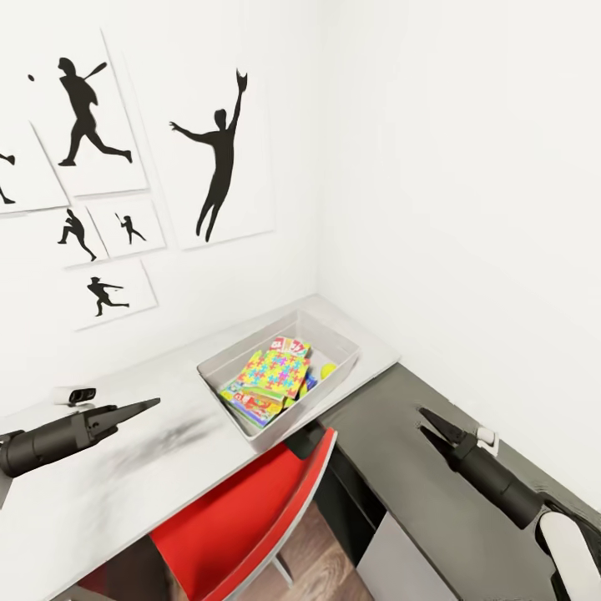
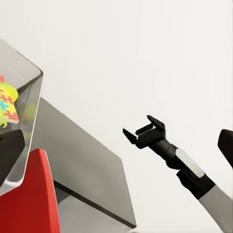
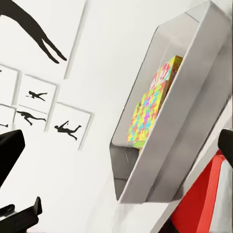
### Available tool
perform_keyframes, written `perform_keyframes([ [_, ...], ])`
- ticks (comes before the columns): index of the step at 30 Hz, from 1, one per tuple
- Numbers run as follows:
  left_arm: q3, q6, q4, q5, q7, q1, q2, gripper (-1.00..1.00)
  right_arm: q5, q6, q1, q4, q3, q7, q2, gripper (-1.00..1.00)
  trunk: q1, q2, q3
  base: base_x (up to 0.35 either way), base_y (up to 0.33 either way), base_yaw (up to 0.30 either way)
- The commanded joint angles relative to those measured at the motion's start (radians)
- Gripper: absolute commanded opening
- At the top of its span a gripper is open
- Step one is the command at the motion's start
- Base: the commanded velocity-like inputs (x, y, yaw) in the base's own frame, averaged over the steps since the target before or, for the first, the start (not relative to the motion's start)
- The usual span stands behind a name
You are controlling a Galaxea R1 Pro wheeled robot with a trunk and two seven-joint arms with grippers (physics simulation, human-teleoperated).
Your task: Put all the toys in the child's room - the three board games (two on the bed and one on the table), the two jigsaw puzzles on the table, and the tennis ball on the table - inside the toy box on the table in the child's room.
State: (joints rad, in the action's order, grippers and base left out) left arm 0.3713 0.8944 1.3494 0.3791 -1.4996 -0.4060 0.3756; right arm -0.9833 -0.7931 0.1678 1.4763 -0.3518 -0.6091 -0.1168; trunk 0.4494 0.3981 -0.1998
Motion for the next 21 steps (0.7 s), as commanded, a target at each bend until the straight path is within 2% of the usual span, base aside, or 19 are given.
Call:
perform_keyframes([
  [1,0.0,0.011,0.0,-0.002,-0.005,0.002,0.001,1.0,-0.001,0.005,0.001,-0.02,-0.003,-0.01,-0.003,1.0,0.001,0.002,0.0,0.0,0.0,-0.148],
  [10,0.022,0.011,0.007,-0.001,-0.025,0.01,0.002,1.0,0.0,0.041,0.001,-0.055,-0.01,-0.03,-0.007,1.0,0.001,0.002,0.013,-0.006,0.0,-0.141],
  [21,0.027,0.011,0.011,-0.002,-0.039,0.009,0.022,1.0,0.0,0.043,0.001,-0.051,-0.008,-0.031,-0.006,1.0,0.001,0.002,0.031,-0.126,0.05,-0.021],
])
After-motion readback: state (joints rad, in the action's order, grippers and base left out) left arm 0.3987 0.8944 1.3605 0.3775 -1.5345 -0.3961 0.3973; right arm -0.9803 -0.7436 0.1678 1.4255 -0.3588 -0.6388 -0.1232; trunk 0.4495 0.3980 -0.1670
